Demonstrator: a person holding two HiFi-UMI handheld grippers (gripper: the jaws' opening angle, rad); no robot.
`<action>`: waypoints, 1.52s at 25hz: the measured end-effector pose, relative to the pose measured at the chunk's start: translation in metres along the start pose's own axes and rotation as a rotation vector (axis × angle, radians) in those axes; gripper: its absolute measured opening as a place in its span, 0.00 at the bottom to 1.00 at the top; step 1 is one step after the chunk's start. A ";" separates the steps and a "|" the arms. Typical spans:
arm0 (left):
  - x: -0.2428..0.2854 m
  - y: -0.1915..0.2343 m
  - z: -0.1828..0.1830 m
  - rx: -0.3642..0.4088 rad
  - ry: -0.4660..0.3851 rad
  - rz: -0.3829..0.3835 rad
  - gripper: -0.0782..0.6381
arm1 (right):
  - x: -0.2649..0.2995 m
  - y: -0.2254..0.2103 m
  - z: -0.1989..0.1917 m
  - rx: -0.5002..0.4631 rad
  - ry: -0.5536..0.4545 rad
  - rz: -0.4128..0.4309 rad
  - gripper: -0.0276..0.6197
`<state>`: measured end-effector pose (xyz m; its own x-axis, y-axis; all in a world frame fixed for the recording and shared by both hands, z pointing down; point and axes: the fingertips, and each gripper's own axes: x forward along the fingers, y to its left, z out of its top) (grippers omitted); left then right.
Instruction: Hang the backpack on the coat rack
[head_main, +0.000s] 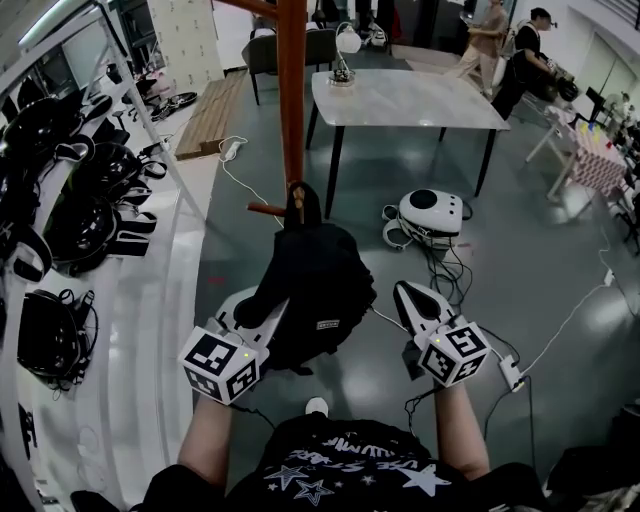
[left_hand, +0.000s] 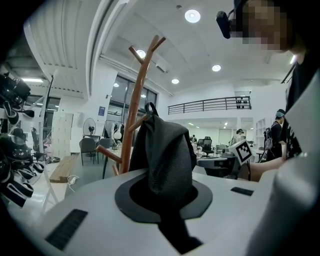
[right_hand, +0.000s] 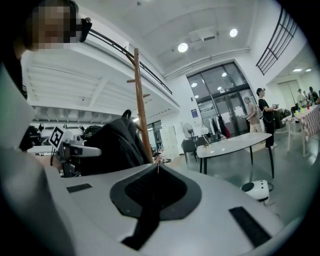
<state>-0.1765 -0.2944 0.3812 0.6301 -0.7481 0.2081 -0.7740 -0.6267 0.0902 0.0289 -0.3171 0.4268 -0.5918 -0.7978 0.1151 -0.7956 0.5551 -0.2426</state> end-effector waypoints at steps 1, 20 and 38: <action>-0.001 0.000 0.001 -0.001 -0.002 0.001 0.18 | 0.002 0.003 0.013 0.013 -0.028 0.022 0.06; 0.012 0.023 -0.010 -0.017 0.029 -0.045 0.18 | 0.101 0.098 0.129 -0.137 -0.065 0.332 0.23; 0.025 0.046 -0.014 0.000 0.043 -0.112 0.18 | 0.161 0.099 0.124 -0.215 0.026 0.303 0.07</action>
<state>-0.1973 -0.3390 0.4037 0.7090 -0.6636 0.2386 -0.6992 -0.7055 0.1157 -0.1286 -0.4197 0.3023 -0.8053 -0.5853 0.0946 -0.5915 0.8039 -0.0615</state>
